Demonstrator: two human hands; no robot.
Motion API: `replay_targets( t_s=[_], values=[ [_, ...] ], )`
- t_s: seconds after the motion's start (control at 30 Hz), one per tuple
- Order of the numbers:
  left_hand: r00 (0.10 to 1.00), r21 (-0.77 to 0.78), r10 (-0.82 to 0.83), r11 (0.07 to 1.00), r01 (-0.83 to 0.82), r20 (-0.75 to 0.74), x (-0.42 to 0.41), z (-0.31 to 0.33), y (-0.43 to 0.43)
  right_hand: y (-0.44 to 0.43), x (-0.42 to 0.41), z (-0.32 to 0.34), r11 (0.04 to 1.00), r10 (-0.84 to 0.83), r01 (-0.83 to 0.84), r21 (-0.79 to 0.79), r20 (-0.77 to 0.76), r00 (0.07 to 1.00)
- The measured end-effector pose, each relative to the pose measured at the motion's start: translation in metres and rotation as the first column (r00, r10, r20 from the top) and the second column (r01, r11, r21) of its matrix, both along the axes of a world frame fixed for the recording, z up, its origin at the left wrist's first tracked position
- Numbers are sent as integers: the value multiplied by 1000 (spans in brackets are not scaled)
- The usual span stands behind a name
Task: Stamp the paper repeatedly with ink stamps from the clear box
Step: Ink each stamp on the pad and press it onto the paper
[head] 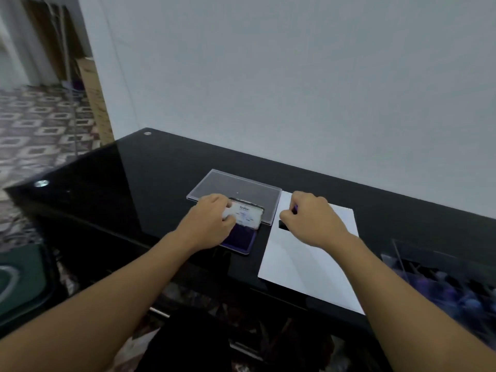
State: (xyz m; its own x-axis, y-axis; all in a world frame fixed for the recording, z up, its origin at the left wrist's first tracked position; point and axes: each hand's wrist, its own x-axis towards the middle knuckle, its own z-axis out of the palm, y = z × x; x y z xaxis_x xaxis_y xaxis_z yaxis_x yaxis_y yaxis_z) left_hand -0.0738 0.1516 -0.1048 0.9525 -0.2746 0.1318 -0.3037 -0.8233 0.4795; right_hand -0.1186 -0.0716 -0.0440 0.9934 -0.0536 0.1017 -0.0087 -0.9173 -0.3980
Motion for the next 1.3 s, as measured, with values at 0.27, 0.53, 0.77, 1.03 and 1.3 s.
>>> replay_targets(
  t_s=[0.27, 0.53, 0.77, 1.03, 1.3],
  values=[
    [988, 112, 154, 982, -155, 20, 17, -35, 55, 57, 29, -21, 988, 145, -149, -44, -77, 986],
    [983, 161, 185, 969, -185, 13, 14, -67, 52, 68, 49, -42, 978, 168, -179, -103, -107, 980],
    [980, 180, 196, 963, -200, 41, 14, -69, 51, 78, 50, -64, 974, 159, -170, -148, -85, 984],
    [974, 171, 214, 959, -224, 73, 13, -68, 49, 83, 38, -71, 977, 144, -145, -154, -13, 989],
    [969, 183, 231, 952, -245, 91, 12, -69, 47, 85, 45, -74, 984, 103, -103, -143, -12, 995]
  ],
)
